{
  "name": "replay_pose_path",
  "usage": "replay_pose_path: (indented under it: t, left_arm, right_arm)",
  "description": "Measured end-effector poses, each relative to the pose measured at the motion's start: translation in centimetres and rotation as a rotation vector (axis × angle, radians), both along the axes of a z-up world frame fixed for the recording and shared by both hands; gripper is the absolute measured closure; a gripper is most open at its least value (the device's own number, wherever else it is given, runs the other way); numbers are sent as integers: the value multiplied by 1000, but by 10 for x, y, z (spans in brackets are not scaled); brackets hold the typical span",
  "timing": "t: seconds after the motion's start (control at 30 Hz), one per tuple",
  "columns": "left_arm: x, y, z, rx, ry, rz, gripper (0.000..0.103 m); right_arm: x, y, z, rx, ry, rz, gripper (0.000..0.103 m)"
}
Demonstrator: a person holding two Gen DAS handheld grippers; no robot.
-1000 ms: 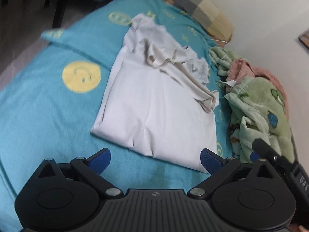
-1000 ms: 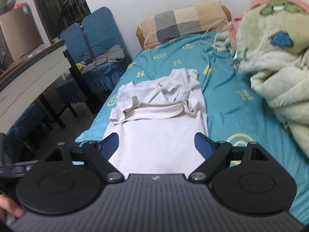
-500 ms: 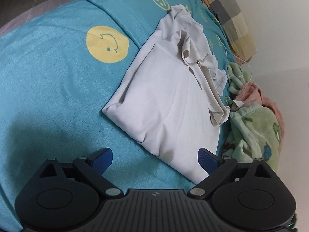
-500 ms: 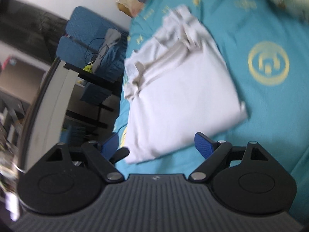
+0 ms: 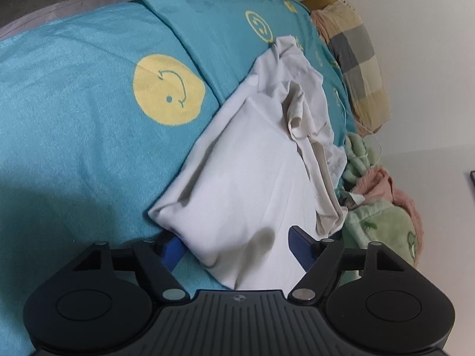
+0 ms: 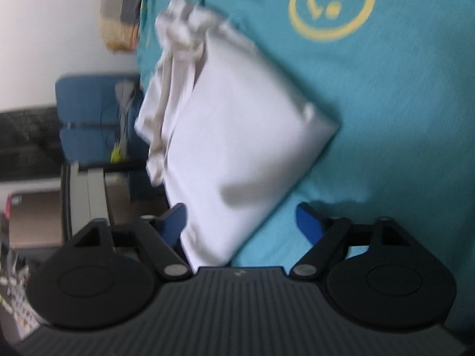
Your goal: Fold clothes
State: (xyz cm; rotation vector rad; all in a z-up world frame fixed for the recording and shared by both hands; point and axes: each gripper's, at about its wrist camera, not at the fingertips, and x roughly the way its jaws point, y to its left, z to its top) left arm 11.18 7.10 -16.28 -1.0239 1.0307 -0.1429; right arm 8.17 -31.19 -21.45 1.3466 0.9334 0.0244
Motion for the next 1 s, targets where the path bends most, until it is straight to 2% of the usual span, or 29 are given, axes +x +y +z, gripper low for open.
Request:
replay_pose_path:
  t: [0.03, 0.1, 0.13, 0.17, 0.2, 0.23, 0.27, 0.33, 0.47, 0.6, 0.7, 0.83, 1.0]
  left_arm:
    - [0, 1, -1, 3, 1, 9, 38]
    - [0, 4, -2, 8, 4, 27, 56]
    - [0, 5, -2, 10, 6, 37, 59]
    - [0, 7, -3, 13, 7, 46, 66]
    - [0, 8, -4, 16, 8, 55, 74]
    - [1, 9, -3, 19, 6, 59, 79]
    - [1, 9, -2, 24, -2, 57, 86]
    - [-1, 9, 5, 32, -34, 55, 90]
    - [-9, 10, 28, 22, -108, 57, 94]
    - [-23, 9, 70, 7, -213, 35, 96]
    - [-36, 4, 101, 3, -257, 19, 96]
    - [-70, 1, 135, 3, -274, 3, 96]
    - [-129, 6, 161, 3, -251, -6, 96]
  right_arm:
    - [0, -3, 1, -15, -2, -22, 34]
    - [0, -8, 0, -34, -5, -61, 40]
    - [1, -10, -1, -42, 4, -71, 53]
    - [2, -10, -2, -58, 16, -73, 60]
    - [3, -10, -3, -76, 25, -69, 74]
    - [3, -11, -3, -92, 28, -64, 83]
    - [4, -10, -2, -100, 23, -61, 85]
    - [5, -10, 4, -116, -11, -53, 90]
    - [5, -9, 26, -169, -120, -34, 93]
    - [-4, -10, 60, -202, -233, -49, 94]
    - [-21, -14, 90, -256, -311, -62, 94]
    - [-52, -13, 128, -319, -367, -60, 94]
    - [-111, -10, 154, -327, -383, -54, 94]
